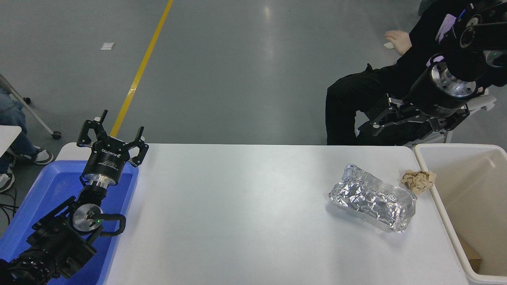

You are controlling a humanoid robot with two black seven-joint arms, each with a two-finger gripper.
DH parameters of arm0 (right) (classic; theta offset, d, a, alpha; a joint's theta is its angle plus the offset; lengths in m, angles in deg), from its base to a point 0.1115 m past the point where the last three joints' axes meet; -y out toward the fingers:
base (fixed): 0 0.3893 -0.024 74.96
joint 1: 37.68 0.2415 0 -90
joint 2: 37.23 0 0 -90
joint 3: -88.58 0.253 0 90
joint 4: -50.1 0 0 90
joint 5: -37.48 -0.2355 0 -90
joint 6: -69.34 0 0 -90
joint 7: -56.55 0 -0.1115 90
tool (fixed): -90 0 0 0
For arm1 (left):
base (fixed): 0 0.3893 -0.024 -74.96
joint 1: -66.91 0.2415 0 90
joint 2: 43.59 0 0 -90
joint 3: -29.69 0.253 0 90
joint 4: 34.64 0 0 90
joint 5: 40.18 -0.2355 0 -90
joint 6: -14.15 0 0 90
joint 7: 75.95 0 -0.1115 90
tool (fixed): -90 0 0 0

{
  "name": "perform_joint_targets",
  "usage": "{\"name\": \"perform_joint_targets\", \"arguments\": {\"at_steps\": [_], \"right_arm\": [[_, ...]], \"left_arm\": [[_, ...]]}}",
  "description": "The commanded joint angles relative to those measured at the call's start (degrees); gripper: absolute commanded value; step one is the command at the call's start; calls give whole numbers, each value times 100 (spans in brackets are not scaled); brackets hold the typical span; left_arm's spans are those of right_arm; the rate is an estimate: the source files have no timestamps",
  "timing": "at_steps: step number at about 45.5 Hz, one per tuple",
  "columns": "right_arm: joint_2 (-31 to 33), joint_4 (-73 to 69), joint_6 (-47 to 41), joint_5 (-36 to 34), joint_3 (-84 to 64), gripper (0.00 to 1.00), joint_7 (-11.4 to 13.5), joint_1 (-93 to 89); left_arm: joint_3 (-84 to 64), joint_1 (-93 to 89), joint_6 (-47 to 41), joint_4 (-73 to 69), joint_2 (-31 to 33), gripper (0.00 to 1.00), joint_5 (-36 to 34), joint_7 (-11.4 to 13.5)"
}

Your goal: Pick up foil plate and place in dustbin

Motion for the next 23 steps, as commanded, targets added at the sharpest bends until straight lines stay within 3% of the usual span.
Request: {"name": "perform_joint_targets", "arguments": {"at_steps": [1, 23], "right_arm": [[2, 0, 0, 0, 12, 100, 0, -11], [2, 0, 0, 0, 3, 100, 0, -29]], "left_arm": [[0, 0, 0, 0, 5, 98, -3, 7], [0, 0, 0, 0, -3, 98, 6, -1]]}}
